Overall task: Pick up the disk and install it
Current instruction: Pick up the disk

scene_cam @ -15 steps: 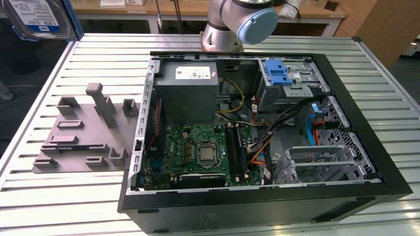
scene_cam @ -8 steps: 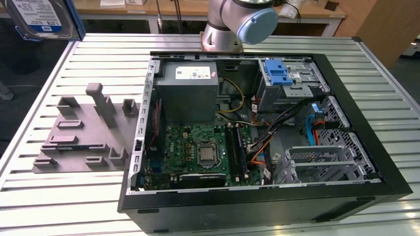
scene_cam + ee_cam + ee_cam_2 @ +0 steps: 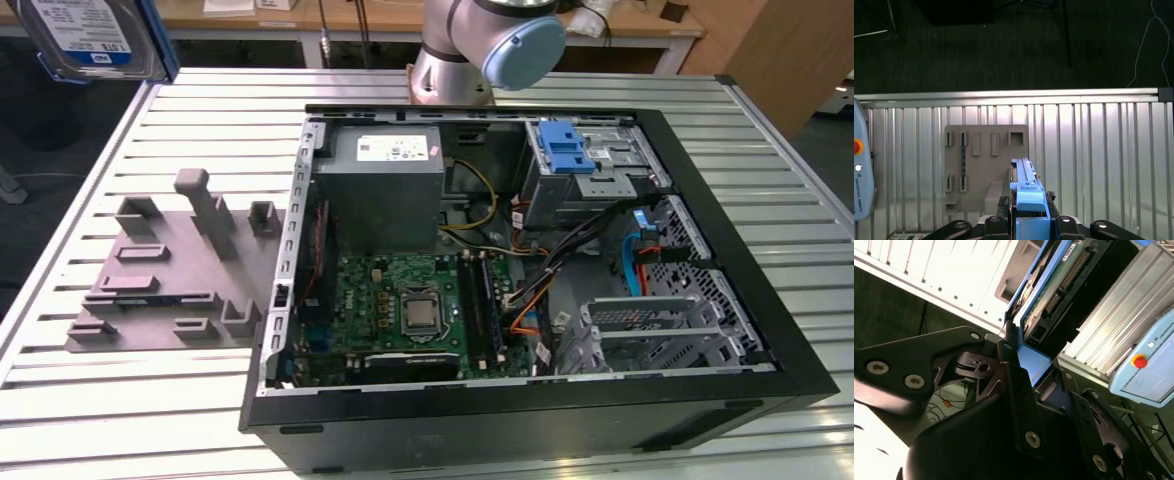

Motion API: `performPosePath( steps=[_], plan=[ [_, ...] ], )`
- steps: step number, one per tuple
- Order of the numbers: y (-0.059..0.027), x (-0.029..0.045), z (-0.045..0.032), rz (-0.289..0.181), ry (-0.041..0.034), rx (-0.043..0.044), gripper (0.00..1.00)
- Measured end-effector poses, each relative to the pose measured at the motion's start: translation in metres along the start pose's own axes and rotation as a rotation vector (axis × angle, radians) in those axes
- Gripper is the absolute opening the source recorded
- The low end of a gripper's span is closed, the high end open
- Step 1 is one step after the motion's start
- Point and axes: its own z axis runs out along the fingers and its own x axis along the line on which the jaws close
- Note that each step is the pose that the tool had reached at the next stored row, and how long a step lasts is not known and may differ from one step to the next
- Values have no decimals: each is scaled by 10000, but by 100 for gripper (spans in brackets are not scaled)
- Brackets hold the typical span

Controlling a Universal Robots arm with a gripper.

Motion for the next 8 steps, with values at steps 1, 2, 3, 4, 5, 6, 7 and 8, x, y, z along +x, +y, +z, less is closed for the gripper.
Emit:
performPosePath(
  steps=[1, 2, 3, 4, 5, 6, 7, 8],
  plan=[
    [-6, 0, 0, 0, 0, -1, 36],
    [-12, -1, 0, 0, 0, 0, 36],
    [-18, -1, 0, 0, 0, 0, 36],
    [-24, -1, 0, 0, 0, 0, 36],
    [-30, -1, 0, 0, 0, 0, 36],
    [-36, -1, 0, 0, 0, 0, 36],
    [-41, -2, 0, 0, 0, 0, 36],
    [-47, -2, -1, 0, 0, 0, 36]
  ],
)
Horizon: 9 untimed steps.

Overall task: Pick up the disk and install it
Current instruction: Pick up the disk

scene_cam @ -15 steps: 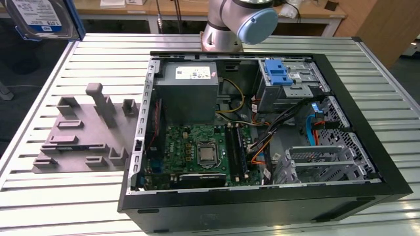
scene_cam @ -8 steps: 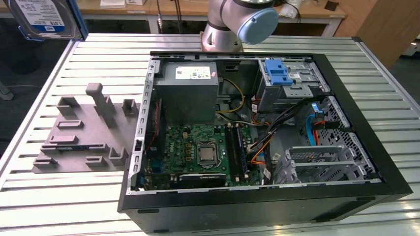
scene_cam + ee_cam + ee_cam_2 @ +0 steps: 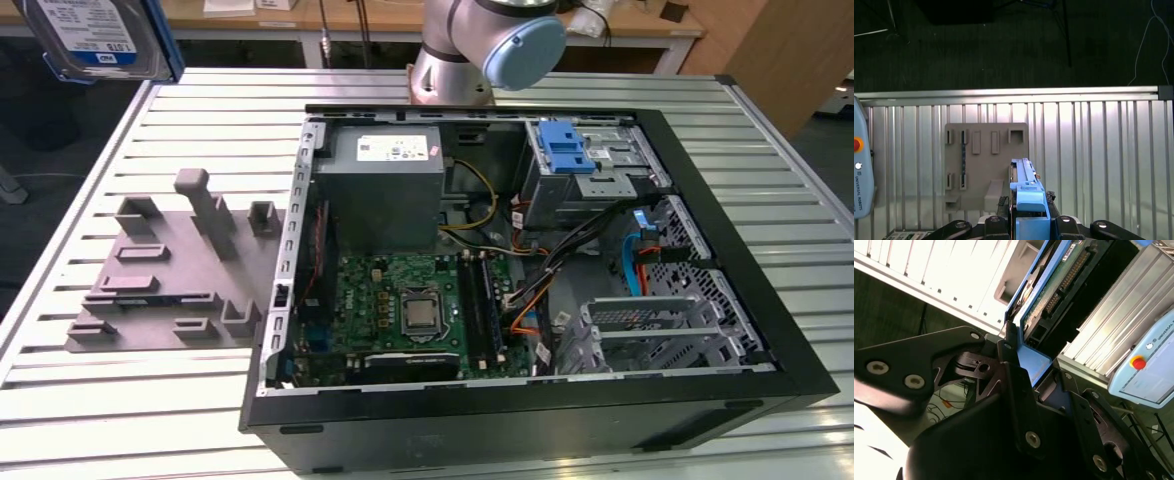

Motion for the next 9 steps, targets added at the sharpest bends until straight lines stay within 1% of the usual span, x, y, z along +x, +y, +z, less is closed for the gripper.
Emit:
performPosePath(
  steps=[9],
  plan=[
    [-43, -1, -1, 0, 0, 0, 36]
  ],
)
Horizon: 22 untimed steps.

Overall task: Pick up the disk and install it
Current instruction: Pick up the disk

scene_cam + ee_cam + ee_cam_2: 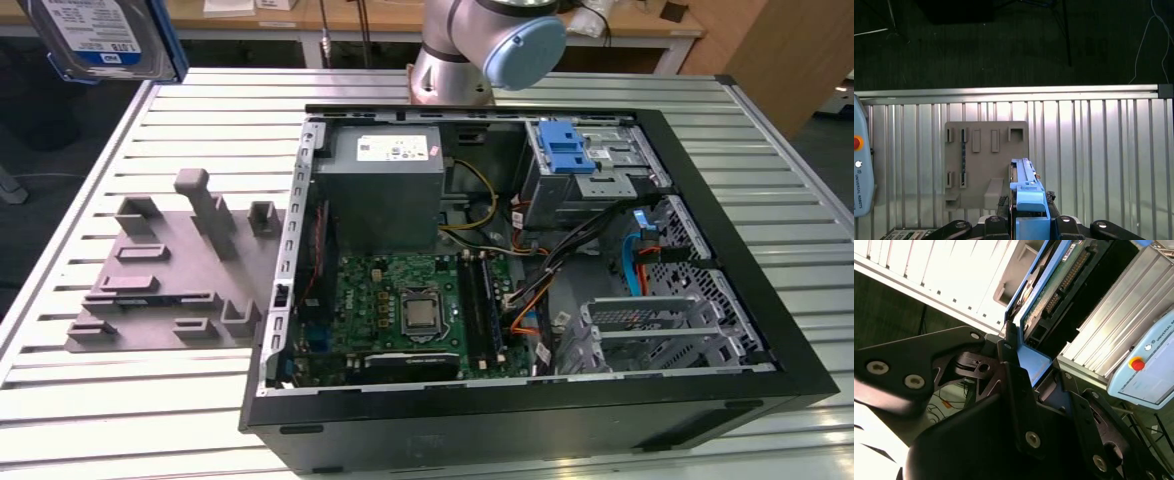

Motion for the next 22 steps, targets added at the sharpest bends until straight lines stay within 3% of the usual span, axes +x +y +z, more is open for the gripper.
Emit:
performPosePath(
  steps=[22],
  plan=[
    [-112, -4, -1, 0, 0, 0, 36]
  ],
)
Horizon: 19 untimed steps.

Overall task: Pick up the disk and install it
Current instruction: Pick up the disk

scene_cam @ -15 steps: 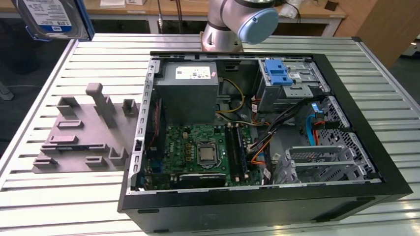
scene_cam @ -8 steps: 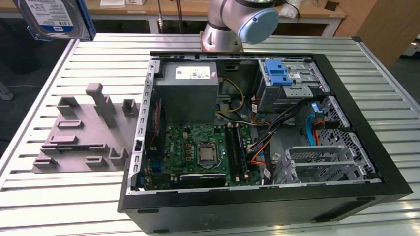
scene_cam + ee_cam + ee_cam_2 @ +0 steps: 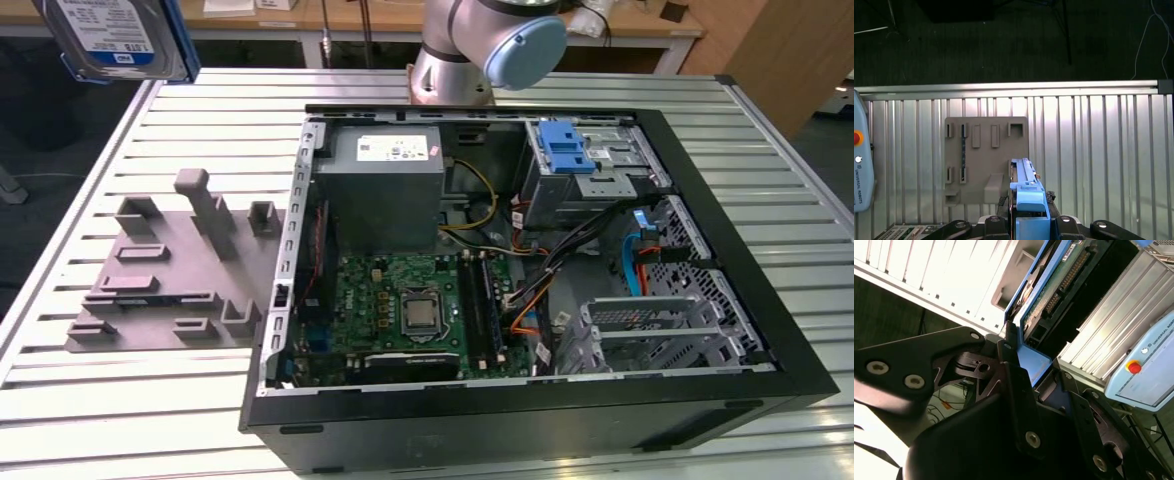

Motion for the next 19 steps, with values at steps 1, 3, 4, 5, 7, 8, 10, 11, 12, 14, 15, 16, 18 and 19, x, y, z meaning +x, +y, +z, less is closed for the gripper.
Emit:
performPosePath(
  steps=[1, 3, 4, 5, 7, 8, 10, 11, 12, 14, 15, 16, 18, 19],
  plan=[
    [-6, 0, 0, 1, -1, 1, 36],
    [-15, -1, 0, 1, 0, 0, 36],
    [-21, -1, 0, 0, 0, 0, 36],
    [-26, -1, 0, 1, 0, 0, 36],
    [-36, -1, -1, 0, 0, 0, 36],
    [-41, -1, 0, 0, 0, 0, 36],
    [-53, -2, -1, 1, 0, 0, 36],
    [-59, -2, -1, 0, 0, -1, 36],
    [-65, -2, -1, 0, 0, 0, 36],
    [-78, -3, -1, 0, 0, 0, 36],
    [-84, -3, -1, 1, 0, 0, 36],
    [-91, -4, -2, 0, 0, -1, 36],
    [-104, -4, -1, 1, 0, 0, 36],
    [-110, -4, -1, 1, 0, 0, 36]
  ],
)
